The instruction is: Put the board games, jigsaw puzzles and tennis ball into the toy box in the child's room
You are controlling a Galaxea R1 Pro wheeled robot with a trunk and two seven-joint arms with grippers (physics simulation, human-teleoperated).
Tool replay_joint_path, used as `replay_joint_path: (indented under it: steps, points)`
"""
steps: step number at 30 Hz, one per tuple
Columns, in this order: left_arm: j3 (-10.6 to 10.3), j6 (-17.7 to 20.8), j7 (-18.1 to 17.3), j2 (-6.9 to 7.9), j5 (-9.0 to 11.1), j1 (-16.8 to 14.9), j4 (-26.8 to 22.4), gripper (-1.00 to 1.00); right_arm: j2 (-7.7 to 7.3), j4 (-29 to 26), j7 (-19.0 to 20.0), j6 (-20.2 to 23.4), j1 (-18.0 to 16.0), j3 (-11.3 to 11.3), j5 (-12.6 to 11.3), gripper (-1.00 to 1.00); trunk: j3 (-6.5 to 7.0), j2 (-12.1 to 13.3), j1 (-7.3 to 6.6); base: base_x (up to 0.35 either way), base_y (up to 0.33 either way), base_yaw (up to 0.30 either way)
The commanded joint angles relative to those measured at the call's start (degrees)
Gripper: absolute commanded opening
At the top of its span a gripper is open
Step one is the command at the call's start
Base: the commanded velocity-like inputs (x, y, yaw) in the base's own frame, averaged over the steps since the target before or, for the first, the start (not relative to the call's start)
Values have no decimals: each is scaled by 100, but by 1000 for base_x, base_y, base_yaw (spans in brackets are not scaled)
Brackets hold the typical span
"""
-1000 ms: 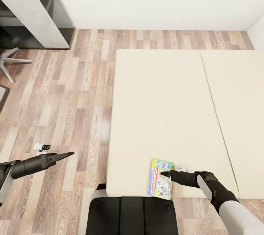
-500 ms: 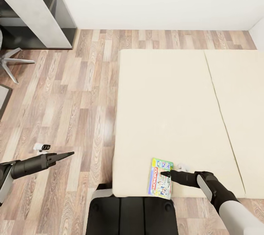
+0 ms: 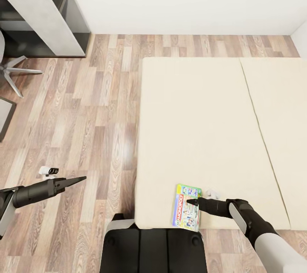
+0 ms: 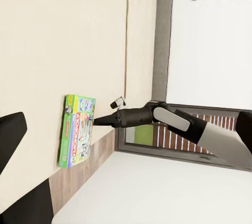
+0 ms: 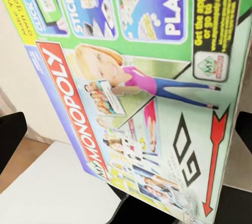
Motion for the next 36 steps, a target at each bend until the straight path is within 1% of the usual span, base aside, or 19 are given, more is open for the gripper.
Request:
replay_joint_path:
  steps: [1,24,36]
  points:
    - [-1,62,-22,1,-2,-2,0,100,-4,-6,-6,42,-1,10,-41,100,-6,-9,3,0,83,0]
    - [-1,61,-22,1,-2,-2,0,100,-3,-8,-6,33,-1,10,-35,100,-6,-9,3,0,137,0]
    - [-1,63,-22,1,-5,-1,0,100,0,-8,-4,22,-1,10,-34,100,-6,-9,3,0,16,0]
